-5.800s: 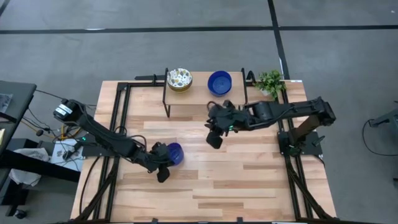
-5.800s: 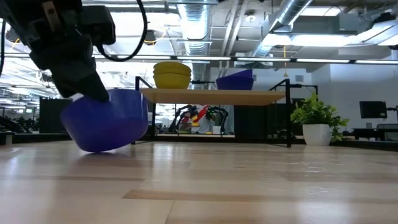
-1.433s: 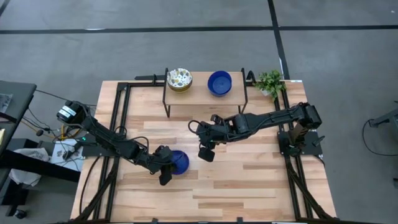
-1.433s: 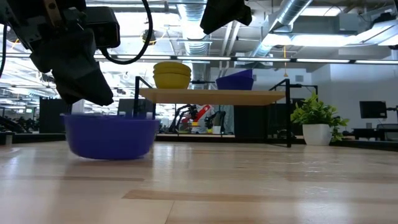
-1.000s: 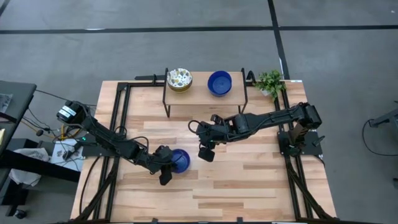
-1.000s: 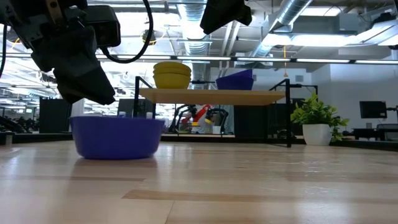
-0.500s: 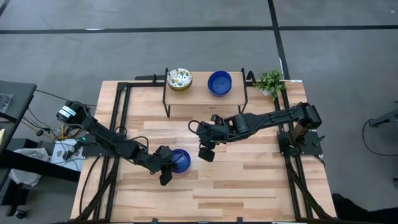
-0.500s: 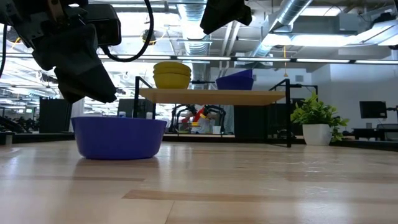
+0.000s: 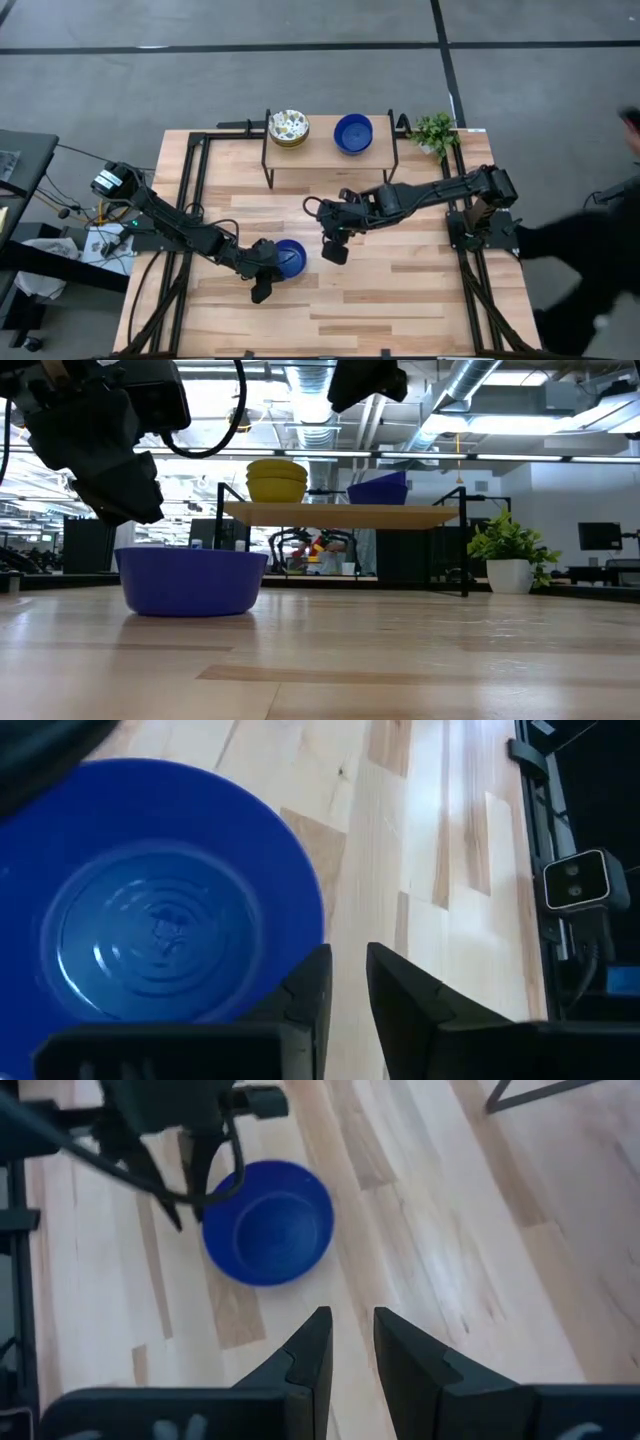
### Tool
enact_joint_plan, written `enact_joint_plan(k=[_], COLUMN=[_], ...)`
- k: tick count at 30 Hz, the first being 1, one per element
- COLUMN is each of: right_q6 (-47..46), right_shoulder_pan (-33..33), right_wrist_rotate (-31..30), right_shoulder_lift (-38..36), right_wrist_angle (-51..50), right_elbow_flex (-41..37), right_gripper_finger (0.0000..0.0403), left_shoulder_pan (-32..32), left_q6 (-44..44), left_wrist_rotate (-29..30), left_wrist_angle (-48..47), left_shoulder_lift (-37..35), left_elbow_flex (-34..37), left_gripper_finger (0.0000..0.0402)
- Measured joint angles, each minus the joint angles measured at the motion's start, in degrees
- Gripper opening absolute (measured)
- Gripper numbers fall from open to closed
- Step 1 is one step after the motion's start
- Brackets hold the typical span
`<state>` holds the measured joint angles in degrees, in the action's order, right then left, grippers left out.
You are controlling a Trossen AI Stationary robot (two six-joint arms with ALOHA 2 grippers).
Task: Pick & Place Mini bowls
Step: Stack the blue bowl on top of the blue bowl on the shelf
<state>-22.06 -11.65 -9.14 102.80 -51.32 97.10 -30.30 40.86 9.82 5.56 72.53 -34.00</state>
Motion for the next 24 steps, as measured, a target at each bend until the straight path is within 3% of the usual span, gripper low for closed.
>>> enact_joint_plan(k=[8, 15, 24], right_q6=[0.0, -0.4, -0.5], right_shoulder_pan=[-1.6, -2.4, -2.6], right_wrist_rotate=[0.2, 0.2, 0.2], right_shoulder_lift=[0.0, 0.0, 0.0], right_wrist_angle=[-2.3, -2.4, -2.3], right_elbow_flex=[0.0, 0.0, 0.0], right_gripper_finger=[0.0067, 0.0067, 0.0067], left_shoulder_pan=[1.7, 4.4, 8.7], left_q6=[2.0, 7.4, 19.1], left_wrist_rotate=[6.6, 9.5, 9.0], left_wrist_angle=[-1.5, -17.4, -21.5], left_shoulder_lift=[-4.7, -11.8, -9.9], left_elbow_flex=[0.0, 0.0, 0.0], left_gripper_finger=[0.0064, 0.0064, 0.0064])
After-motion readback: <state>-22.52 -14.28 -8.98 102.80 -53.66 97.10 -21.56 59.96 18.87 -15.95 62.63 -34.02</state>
